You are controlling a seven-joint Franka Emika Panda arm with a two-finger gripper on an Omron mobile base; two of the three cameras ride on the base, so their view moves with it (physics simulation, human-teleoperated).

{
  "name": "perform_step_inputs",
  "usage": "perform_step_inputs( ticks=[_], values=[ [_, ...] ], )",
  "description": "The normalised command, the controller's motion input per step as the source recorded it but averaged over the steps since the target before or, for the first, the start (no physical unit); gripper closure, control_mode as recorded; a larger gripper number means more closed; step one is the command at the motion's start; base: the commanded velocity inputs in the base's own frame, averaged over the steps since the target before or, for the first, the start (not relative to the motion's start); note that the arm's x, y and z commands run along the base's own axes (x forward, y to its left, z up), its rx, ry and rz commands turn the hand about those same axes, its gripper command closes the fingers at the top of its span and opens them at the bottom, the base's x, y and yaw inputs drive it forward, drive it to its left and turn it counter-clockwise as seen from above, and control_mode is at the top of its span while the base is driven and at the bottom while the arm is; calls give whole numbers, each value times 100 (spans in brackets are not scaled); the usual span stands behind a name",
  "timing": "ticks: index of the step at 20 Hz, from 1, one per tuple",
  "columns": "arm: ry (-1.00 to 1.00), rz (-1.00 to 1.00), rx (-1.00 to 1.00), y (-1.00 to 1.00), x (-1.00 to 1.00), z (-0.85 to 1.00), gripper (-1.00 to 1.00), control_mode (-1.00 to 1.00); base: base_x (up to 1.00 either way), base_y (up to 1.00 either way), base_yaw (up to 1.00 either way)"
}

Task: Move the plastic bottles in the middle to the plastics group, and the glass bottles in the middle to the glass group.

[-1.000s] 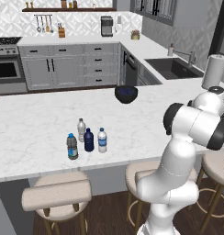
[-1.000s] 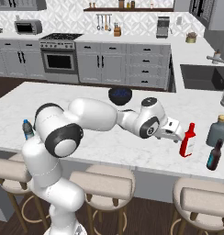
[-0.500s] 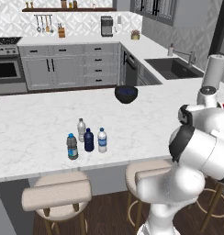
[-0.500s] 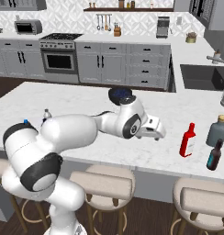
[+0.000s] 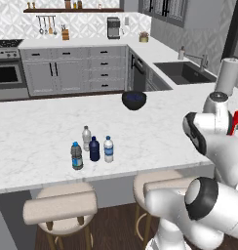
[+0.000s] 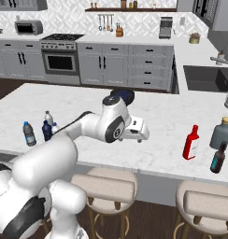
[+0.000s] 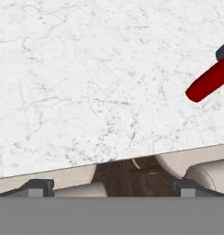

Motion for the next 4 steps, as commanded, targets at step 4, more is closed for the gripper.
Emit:
perform_step_inputs(
  ticks=[4],
  values=[
    [2,14,13,52,-50,30,-100,-100,0,0,0]
  ],
)
